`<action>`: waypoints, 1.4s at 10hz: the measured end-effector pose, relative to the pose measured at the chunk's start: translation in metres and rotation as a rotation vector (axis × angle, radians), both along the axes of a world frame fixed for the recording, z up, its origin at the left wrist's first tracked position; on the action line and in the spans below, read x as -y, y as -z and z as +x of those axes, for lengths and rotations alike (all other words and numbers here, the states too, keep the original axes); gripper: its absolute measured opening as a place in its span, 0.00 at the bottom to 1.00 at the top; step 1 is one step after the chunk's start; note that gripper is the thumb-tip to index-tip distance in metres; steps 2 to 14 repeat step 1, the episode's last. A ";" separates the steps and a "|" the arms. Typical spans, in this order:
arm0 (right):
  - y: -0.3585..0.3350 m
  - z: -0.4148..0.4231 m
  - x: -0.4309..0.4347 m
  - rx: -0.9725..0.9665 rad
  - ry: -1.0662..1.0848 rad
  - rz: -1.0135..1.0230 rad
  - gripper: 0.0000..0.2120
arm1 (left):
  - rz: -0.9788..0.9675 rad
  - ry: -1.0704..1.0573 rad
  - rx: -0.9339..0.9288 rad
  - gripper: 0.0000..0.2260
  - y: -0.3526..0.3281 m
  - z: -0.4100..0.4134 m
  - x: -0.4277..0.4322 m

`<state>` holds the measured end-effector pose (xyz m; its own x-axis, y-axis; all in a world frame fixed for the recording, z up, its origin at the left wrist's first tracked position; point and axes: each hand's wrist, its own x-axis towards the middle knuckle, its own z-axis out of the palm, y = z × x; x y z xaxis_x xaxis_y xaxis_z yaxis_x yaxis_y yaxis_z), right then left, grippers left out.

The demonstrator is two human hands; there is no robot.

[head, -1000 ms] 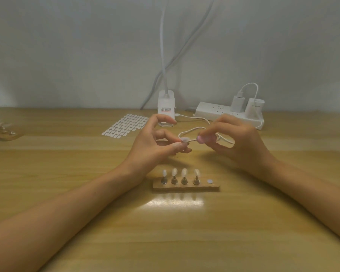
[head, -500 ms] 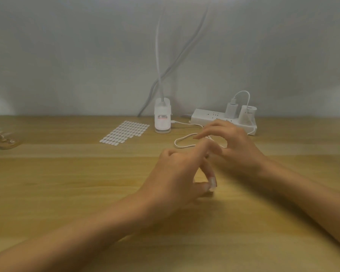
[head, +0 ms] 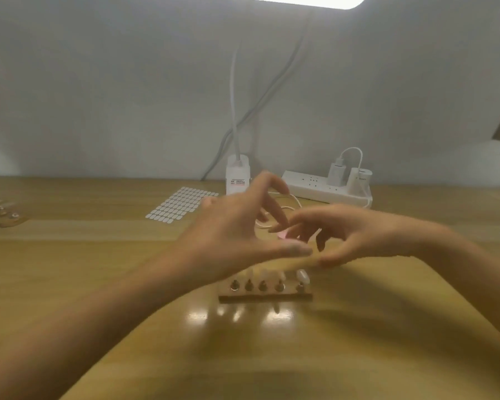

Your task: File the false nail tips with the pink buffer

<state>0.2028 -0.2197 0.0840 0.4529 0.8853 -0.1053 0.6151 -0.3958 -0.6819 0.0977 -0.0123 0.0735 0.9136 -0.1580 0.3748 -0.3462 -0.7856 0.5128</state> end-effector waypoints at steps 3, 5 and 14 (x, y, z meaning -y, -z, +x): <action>0.021 -0.024 -0.006 0.027 -0.035 -0.059 0.42 | -0.314 -0.038 0.065 0.25 -0.016 0.004 -0.020; 0.021 -0.024 -0.006 0.027 -0.035 -0.059 0.42 | -0.314 -0.038 0.065 0.25 -0.016 0.004 -0.020; 0.021 -0.024 -0.006 0.027 -0.035 -0.059 0.42 | -0.314 -0.038 0.065 0.25 -0.016 0.004 -0.020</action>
